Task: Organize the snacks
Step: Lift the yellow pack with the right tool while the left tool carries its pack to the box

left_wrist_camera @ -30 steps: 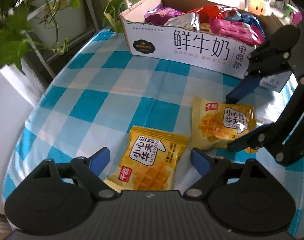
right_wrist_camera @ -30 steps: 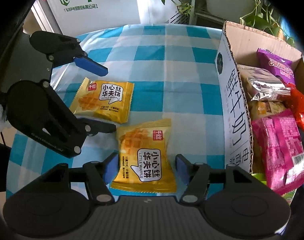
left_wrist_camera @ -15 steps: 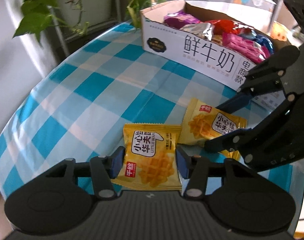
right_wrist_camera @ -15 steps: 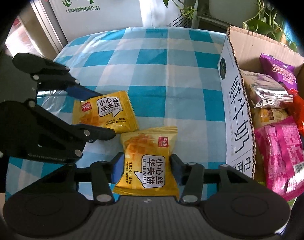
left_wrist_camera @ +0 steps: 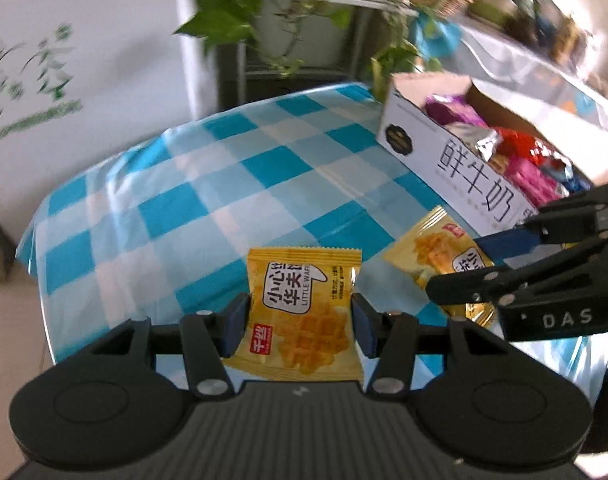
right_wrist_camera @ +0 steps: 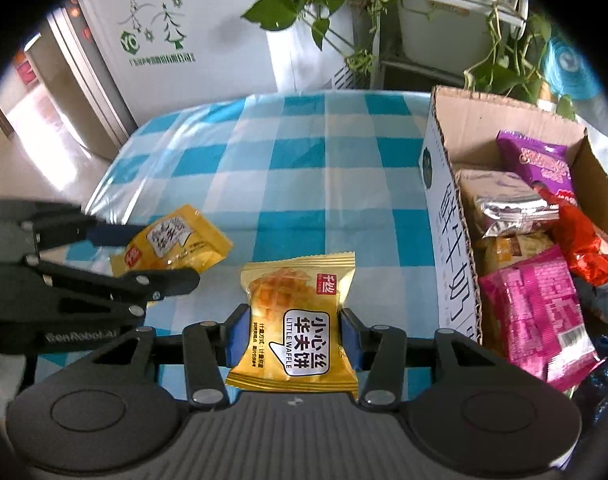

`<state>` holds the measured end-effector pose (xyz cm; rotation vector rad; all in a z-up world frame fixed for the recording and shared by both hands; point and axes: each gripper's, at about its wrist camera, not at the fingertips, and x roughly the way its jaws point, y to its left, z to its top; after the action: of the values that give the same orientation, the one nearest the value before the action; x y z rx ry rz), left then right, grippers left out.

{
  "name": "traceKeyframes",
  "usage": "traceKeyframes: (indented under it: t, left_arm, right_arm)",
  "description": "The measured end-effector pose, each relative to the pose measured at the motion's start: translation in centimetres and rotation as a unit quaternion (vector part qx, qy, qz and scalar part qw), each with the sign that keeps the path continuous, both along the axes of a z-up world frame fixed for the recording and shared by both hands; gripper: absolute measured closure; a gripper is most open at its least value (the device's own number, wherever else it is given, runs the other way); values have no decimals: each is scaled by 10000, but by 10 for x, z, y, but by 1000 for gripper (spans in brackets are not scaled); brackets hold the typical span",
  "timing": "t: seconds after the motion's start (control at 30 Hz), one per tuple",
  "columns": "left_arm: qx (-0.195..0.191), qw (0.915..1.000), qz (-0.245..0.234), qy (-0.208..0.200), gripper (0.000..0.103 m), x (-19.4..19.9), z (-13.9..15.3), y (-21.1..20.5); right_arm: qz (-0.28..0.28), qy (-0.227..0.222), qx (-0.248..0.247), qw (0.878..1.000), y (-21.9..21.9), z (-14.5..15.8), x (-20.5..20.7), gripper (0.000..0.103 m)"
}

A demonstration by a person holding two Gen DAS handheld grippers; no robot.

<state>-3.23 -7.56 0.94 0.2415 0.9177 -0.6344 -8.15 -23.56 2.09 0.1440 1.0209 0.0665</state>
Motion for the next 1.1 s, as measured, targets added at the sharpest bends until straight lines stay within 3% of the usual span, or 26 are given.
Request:
traceKeyframes:
  t: [0.37, 0.63, 1.1]
  left_arm:
    - [-345, 9961, 797, -183, 50, -32, 7, 15]
    - [-696, 9876, 1402, -130, 50, -44, 19, 20]
    - [-710, 9818, 1730, -322, 50, -64, 37, 1]
  right_arm:
    - [-331, -320, 119, 9989, -4, 19, -24, 49]
    - [-482, -592, 255, 9968, -10, 33, -40, 49]
    - [-637, -1176, 444, 9900, -31, 63, -60, 49]
